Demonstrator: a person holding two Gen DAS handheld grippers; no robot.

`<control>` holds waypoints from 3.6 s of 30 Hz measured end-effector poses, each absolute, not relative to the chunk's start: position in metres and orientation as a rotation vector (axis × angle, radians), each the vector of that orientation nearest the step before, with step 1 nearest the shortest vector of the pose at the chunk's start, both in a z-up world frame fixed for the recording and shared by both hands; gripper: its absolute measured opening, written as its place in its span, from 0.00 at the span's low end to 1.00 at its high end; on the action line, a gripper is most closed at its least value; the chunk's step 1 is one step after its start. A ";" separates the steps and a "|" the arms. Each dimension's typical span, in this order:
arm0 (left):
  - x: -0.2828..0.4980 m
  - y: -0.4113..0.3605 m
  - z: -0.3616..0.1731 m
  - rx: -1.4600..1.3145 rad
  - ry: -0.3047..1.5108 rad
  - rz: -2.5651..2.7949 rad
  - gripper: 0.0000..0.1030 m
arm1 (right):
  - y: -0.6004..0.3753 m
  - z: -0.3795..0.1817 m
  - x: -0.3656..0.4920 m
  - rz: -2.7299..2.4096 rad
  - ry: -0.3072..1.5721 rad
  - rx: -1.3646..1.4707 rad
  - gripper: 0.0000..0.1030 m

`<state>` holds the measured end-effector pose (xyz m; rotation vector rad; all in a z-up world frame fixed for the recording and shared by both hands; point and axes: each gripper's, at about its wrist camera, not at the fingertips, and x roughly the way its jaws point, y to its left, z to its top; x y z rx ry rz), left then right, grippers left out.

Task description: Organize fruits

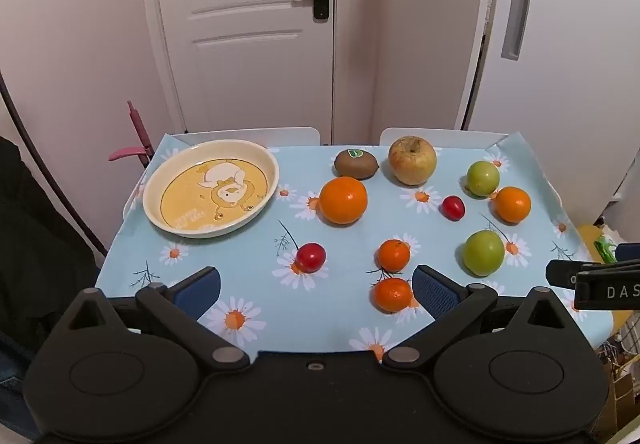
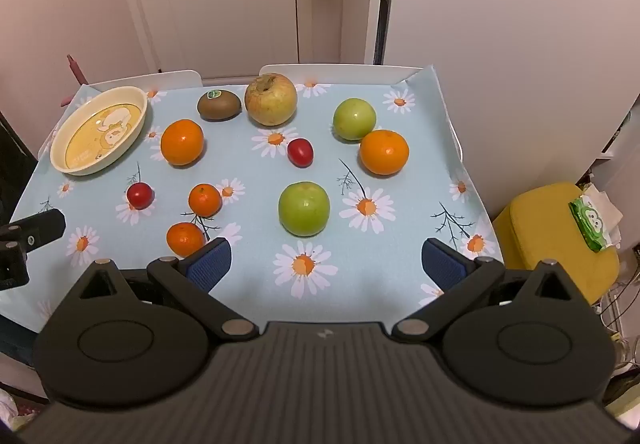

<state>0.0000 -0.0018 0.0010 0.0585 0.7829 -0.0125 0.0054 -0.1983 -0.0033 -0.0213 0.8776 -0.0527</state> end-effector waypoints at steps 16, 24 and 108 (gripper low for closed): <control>-0.005 0.003 0.003 0.037 0.763 0.001 1.00 | -0.201 -0.002 0.004 -0.051 0.872 -0.014 1.00; -0.003 0.004 0.003 0.034 0.763 0.005 1.00 | -0.199 -0.003 0.005 -0.056 0.870 -0.013 1.00; 0.028 -0.027 -0.039 0.176 0.792 -0.136 1.00 | -0.208 -0.038 0.023 0.015 0.850 -0.067 1.00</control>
